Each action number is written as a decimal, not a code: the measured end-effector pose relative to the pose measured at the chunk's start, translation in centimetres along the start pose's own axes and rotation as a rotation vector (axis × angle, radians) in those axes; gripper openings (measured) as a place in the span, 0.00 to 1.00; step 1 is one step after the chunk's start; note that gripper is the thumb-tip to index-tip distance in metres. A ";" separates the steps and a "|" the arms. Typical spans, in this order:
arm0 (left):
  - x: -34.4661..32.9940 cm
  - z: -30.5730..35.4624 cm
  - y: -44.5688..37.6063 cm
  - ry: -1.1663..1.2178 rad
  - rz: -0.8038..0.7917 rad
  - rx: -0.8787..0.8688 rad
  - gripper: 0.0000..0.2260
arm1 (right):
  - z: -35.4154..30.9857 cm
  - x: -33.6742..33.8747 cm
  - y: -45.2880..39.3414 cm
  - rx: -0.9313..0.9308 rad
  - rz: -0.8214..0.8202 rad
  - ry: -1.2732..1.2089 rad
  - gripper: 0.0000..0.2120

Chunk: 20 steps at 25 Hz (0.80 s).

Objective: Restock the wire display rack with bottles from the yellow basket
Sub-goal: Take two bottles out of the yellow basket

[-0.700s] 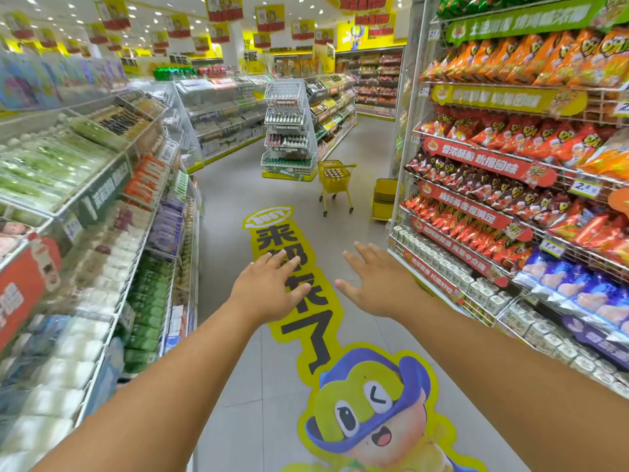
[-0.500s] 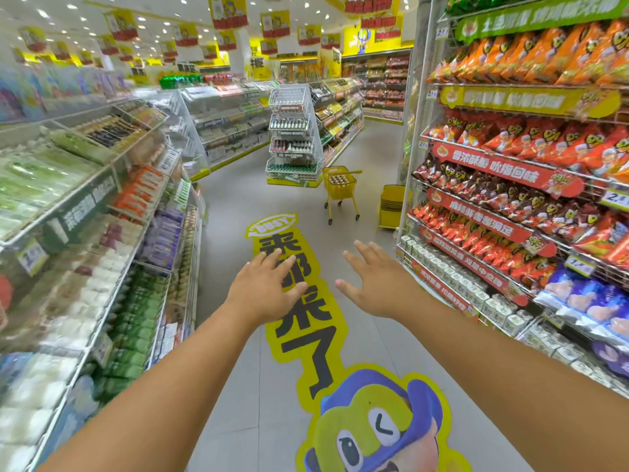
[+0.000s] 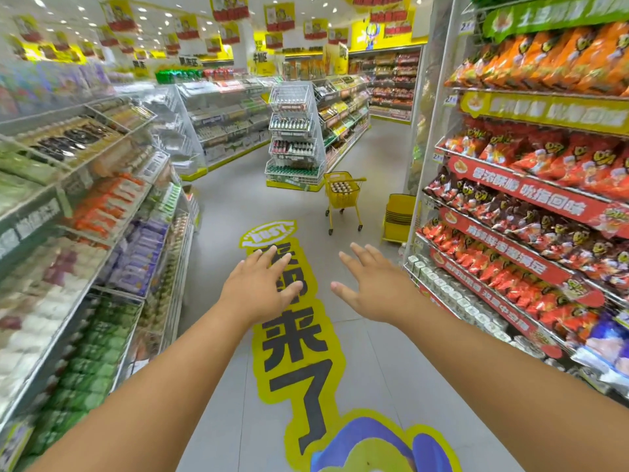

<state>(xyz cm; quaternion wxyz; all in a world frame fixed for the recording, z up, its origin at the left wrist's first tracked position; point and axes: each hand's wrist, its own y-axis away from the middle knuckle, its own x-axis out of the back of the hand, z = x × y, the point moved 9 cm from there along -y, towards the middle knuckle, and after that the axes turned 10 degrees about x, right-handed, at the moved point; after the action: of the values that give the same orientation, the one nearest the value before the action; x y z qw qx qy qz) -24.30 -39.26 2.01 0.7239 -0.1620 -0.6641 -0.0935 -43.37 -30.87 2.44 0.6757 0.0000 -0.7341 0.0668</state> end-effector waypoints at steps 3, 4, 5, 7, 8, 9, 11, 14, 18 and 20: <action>-2.0 -1.0 -7.1 0.007 -0.003 -0.012 0.34 | 2.7 -2.3 -7.1 -0.012 -0.008 -0.011 0.37; -2.5 -1.4 -9.6 0.004 0.001 -0.019 0.34 | 3.6 -3.1 -9.6 -0.017 -0.012 -0.010 0.37; -3.0 -2.1 -12.7 0.007 0.005 -0.026 0.34 | 4.6 -3.9 -12.7 -0.020 -0.015 -0.009 0.38; -3.6 -3.4 -18.7 0.001 0.007 -0.031 0.34 | 6.3 -4.5 -18.5 -0.022 -0.019 0.006 0.38; -3.6 -4.0 -21.9 0.004 0.006 -0.036 0.34 | 7.1 -4.5 -21.5 -0.025 -0.016 0.015 0.38; -3.5 -4.6 -24.8 0.014 0.005 -0.042 0.34 | 7.9 -4.3 -24.3 -0.031 -0.009 0.014 0.38; -3.3 -5.5 -31.2 0.032 0.012 -0.056 0.36 | 9.6 -4.2 -30.3 -0.054 -0.001 0.005 0.38; -3.4 -5.9 -39.9 0.034 0.017 -0.077 0.37 | 12.7 -4.6 -38.0 -0.078 -0.010 -0.021 0.38; -5.2 -5.0 -51.1 0.036 0.008 -0.117 0.33 | 18.7 -5.8 -47.7 -0.113 -0.004 -0.064 0.37; -7.3 -4.5 -57.2 0.046 -0.011 -0.125 0.33 | 22.3 -7.0 -52.9 -0.119 -0.014 -0.059 0.37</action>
<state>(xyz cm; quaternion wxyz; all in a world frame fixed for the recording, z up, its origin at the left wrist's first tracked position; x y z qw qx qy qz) -40.92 -94.61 0.75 0.7270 -0.2012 -0.6408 -0.1426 -60.08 -86.13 -0.99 0.6532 -0.0332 -0.7563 0.0185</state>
